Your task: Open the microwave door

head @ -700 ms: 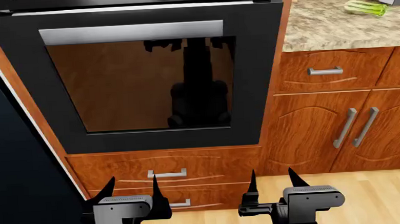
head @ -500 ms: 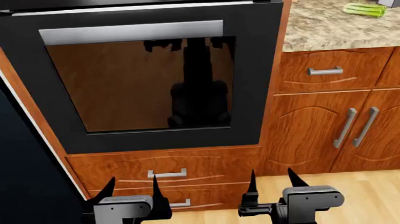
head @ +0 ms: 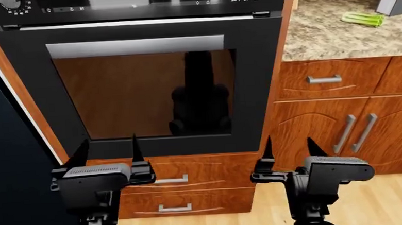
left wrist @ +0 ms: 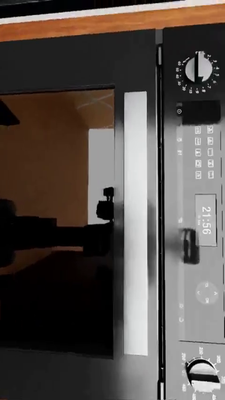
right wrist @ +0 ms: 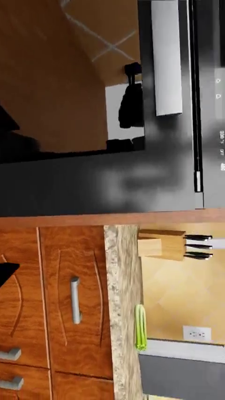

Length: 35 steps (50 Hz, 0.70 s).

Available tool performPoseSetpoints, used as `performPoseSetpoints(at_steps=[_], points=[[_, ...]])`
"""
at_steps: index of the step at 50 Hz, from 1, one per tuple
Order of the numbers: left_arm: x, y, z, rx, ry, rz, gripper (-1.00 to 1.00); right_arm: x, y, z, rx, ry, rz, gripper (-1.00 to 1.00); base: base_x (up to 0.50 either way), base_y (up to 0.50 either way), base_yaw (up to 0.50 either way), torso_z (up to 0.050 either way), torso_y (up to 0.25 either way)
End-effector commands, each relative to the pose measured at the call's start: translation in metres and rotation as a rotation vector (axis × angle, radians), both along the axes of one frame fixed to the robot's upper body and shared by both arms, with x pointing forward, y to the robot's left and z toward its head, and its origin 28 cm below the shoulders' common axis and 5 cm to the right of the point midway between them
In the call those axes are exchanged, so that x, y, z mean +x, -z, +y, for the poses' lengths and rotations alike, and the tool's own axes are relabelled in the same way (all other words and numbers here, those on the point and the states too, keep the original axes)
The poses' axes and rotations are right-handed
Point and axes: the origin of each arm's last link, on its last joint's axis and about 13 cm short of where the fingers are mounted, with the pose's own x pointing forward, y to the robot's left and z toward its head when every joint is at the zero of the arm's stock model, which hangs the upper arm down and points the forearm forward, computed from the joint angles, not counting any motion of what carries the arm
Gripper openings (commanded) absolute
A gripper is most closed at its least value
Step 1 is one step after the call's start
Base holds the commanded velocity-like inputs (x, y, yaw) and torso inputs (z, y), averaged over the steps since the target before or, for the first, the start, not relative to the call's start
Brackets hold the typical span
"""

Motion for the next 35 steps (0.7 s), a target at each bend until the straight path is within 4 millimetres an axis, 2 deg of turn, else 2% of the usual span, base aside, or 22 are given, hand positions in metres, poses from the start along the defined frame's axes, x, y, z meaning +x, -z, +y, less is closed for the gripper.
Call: performPoseSetpoints(at_steps=[1,6,9,15,19,25,30,35], points=[[0.013,-0.088,0.012,0.001,-0.049,-0.279,1.0,0.013,-0.095,-0.012,0.017,0.042,-0.248,1.0,0.0,0.0,0.0,0.05,0.0],[0.011,-0.137,0.017,-0.034,-0.027,-0.381,1.0,0.012,-0.143,-0.017,-0.007,0.036,-0.367,1.0,0.0,0.0,0.0,0.05,0.0],[0.009,-0.164,0.019,-0.066,-0.014,-0.437,1.0,0.011,-0.164,-0.018,-0.031,0.026,-0.415,1.0,0.0,0.0,0.0,0.05,0.0],[0.003,-0.202,0.023,-0.069,0.009,-0.518,1.0,0.004,-0.203,-0.017,-0.045,0.023,-0.513,1.0,0.0,0.0,0.0,0.05,0.0],[-0.001,-0.22,0.025,-0.054,0.017,-0.566,1.0,-0.001,-0.225,-0.018,-0.066,0.025,-0.571,1.0,0.0,0.0,0.0,0.05,0.0],[-0.014,-0.242,0.028,-0.023,0.027,-0.637,1.0,-0.019,-0.254,-0.019,-0.091,0.024,-0.657,1.0,0.0,0.0,0.0,0.05,0.0],[-0.026,-0.251,0.029,0.004,0.023,-0.677,1.0,-0.035,-0.269,-0.018,-0.1,0.015,-0.713,1.0,0.0,0.0,0.0,0.05,0.0],[-0.034,-0.254,0.03,0.008,0.022,-0.696,1.0,-0.046,-0.275,-0.018,-0.102,0.013,-0.748,1.0,0.0,0.0,0.0,0.05,0.0]])
